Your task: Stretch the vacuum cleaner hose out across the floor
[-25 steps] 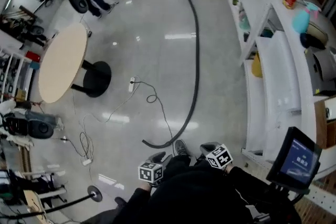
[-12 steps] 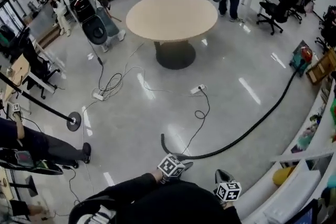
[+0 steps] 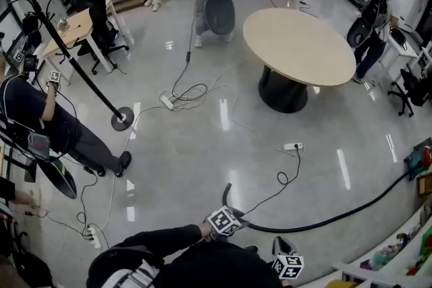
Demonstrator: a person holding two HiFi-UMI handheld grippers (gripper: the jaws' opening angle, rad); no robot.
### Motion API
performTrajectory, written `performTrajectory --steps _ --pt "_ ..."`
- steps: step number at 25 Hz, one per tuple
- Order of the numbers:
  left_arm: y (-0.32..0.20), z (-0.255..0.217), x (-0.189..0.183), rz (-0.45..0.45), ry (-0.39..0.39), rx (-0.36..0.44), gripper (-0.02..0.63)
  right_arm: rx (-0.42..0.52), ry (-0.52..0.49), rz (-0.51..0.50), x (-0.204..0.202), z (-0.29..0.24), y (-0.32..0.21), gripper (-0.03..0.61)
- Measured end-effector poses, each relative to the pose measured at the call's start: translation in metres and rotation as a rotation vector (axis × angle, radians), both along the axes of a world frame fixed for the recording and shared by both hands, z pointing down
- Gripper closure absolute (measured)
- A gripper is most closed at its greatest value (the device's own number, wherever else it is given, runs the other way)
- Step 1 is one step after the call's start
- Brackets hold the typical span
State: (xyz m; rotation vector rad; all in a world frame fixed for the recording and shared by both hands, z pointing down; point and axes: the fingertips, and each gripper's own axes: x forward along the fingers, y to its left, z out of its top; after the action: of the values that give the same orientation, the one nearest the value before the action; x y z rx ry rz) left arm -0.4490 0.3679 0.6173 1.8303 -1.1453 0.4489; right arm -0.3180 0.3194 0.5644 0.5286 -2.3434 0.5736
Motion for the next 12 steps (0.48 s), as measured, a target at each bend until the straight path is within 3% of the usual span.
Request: performTrajectory --steps 5,12 --pt "0.022 0.009 -0.031 -0.208 0.001 -0.036 0.443 -0.04 -0.004 -0.161 -0.038 0.016 0.006 0.563" --pt "0.062 -0.003 -0.028 -0.316 -0.049 -0.066 0.443 -0.106 -0.035 -0.329 -0.067 0.028 0.027 0.563"
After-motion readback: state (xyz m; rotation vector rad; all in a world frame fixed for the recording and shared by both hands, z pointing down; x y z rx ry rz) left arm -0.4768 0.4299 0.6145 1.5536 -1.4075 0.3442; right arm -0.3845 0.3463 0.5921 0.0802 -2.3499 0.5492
